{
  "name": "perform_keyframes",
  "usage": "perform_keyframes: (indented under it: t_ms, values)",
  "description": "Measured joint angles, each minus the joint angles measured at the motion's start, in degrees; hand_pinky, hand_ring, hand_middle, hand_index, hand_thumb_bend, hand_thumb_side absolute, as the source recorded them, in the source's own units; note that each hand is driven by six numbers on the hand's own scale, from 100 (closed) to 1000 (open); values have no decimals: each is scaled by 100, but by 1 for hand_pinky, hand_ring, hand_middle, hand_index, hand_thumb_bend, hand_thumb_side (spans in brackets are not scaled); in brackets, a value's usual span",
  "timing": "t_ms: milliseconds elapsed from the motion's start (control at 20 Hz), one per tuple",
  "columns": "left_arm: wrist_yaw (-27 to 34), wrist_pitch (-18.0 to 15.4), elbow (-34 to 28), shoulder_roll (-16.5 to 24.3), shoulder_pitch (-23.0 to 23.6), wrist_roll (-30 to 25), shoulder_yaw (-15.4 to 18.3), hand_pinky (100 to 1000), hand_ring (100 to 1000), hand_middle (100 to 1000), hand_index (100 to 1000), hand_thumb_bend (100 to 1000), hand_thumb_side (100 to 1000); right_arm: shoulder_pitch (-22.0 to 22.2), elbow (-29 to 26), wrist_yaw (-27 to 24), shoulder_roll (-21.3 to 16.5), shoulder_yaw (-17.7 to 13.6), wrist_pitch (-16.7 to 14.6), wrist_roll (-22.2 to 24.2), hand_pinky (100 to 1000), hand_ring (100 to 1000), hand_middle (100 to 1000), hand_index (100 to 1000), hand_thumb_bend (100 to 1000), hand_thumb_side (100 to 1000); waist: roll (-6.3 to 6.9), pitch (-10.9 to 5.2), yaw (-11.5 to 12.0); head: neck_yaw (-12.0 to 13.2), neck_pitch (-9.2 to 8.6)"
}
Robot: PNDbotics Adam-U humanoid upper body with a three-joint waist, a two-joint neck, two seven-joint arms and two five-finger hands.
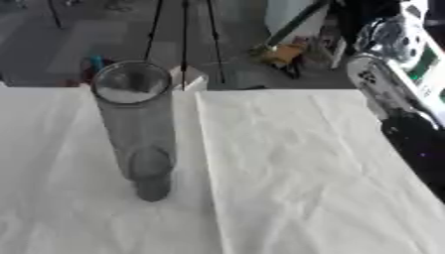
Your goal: Arrange flowers into the vase.
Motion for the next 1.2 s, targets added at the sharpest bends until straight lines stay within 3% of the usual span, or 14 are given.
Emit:
perform_keyframes:
  t_ms: [500,1200]
  values:
    - [135,68,0,-24,-42,-138,-129,560,575,790,903,100,1000,-260,0,-615,2,-39,44,54,100,100,100,100,329,469,-49,-83,286,-542,95]
    - [220,125,0,-105,-107,-229,-136,560,575,791,903,100,1000,-718,0,-596,418,119,450,140,100,100,100,100,363,476,-121,-89,448,-737,96]
